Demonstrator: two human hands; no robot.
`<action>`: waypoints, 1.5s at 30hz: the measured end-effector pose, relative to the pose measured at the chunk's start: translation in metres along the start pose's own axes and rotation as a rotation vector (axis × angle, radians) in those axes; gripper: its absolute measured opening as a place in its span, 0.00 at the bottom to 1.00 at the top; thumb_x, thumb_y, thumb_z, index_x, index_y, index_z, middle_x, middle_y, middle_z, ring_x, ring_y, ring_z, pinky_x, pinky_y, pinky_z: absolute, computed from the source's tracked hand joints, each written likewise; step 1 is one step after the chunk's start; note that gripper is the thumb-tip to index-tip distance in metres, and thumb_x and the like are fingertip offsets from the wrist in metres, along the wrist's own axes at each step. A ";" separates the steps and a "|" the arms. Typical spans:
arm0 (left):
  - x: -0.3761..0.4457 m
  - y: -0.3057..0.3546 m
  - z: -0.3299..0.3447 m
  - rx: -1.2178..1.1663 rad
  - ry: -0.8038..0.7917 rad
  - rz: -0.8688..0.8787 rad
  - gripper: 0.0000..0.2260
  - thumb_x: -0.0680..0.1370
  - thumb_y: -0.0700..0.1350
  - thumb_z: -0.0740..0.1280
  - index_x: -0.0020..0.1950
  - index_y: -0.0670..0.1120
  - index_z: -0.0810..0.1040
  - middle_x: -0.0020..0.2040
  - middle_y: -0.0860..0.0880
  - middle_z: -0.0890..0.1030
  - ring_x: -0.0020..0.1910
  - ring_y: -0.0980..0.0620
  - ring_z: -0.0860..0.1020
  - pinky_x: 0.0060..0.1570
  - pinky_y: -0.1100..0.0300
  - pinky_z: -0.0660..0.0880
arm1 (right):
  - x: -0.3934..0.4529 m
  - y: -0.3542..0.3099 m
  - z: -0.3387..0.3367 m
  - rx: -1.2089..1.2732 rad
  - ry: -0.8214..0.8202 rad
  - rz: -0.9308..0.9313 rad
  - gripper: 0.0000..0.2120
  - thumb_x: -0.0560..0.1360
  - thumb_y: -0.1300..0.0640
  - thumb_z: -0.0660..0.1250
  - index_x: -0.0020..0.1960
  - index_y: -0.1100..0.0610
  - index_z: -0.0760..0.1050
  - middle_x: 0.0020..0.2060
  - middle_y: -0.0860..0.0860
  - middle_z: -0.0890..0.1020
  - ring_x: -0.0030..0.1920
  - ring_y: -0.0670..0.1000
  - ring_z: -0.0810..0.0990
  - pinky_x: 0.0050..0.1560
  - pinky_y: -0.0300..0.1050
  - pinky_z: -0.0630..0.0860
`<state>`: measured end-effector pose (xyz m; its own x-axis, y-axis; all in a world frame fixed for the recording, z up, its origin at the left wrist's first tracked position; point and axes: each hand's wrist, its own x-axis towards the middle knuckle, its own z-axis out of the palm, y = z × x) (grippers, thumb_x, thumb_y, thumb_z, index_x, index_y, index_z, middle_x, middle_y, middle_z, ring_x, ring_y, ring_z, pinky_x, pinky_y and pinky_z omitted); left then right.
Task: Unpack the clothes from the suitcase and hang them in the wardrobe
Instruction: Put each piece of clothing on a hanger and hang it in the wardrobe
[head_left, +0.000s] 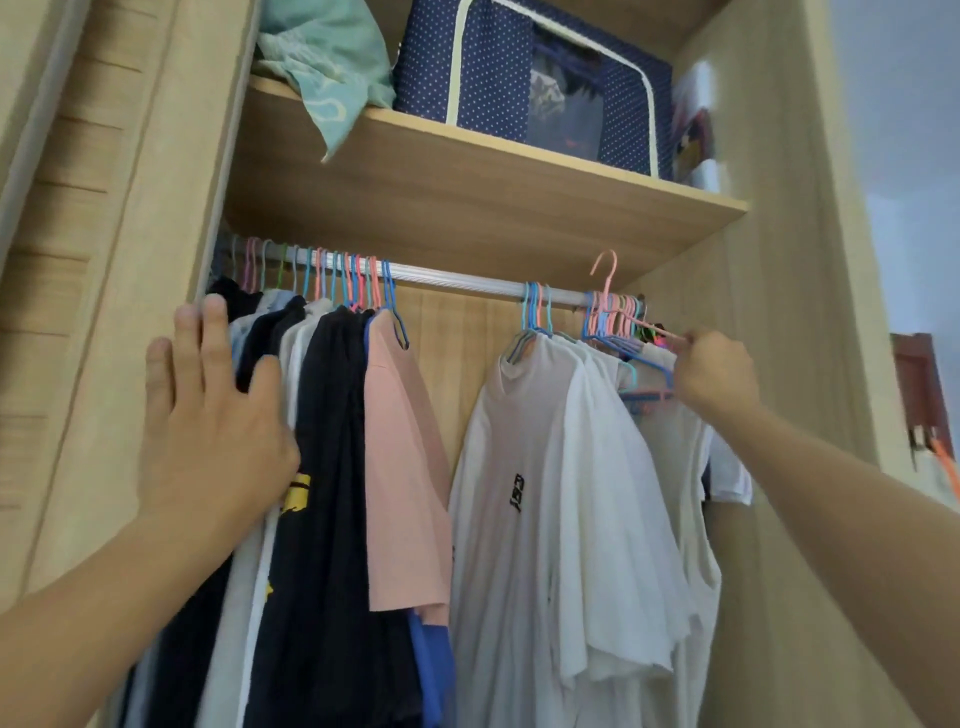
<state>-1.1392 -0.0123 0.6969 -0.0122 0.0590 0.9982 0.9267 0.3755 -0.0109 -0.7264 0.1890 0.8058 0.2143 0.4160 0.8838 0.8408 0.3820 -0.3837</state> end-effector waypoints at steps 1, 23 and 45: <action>-0.001 0.019 -0.003 -0.077 0.020 0.051 0.20 0.69 0.40 0.60 0.59 0.36 0.76 0.79 0.31 0.55 0.79 0.30 0.52 0.78 0.37 0.49 | -0.012 0.010 -0.006 0.015 0.010 -0.006 0.10 0.80 0.60 0.60 0.52 0.65 0.78 0.49 0.69 0.81 0.51 0.70 0.78 0.45 0.54 0.73; -0.436 0.533 -0.158 -1.416 -1.776 -0.223 0.16 0.86 0.49 0.56 0.53 0.41 0.78 0.53 0.41 0.85 0.49 0.40 0.84 0.47 0.50 0.80 | -0.582 0.463 -0.444 0.407 -0.325 1.082 0.26 0.70 0.40 0.71 0.48 0.64 0.76 0.36 0.59 0.80 0.30 0.56 0.80 0.35 0.47 0.80; -0.857 0.803 -0.310 -0.954 -2.568 0.772 0.08 0.83 0.46 0.62 0.52 0.48 0.80 0.49 0.52 0.83 0.49 0.57 0.80 0.52 0.63 0.74 | -0.866 0.731 -0.495 -0.360 -0.283 1.923 0.16 0.81 0.53 0.61 0.35 0.56 0.71 0.27 0.51 0.78 0.33 0.54 0.79 0.42 0.55 0.78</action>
<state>-0.2681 -0.0478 -0.1492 0.5986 0.2866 -0.7480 0.7999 -0.2638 0.5390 -0.0511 -0.3001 -0.1073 0.7646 0.1148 -0.6342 -0.3120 -0.7951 -0.5201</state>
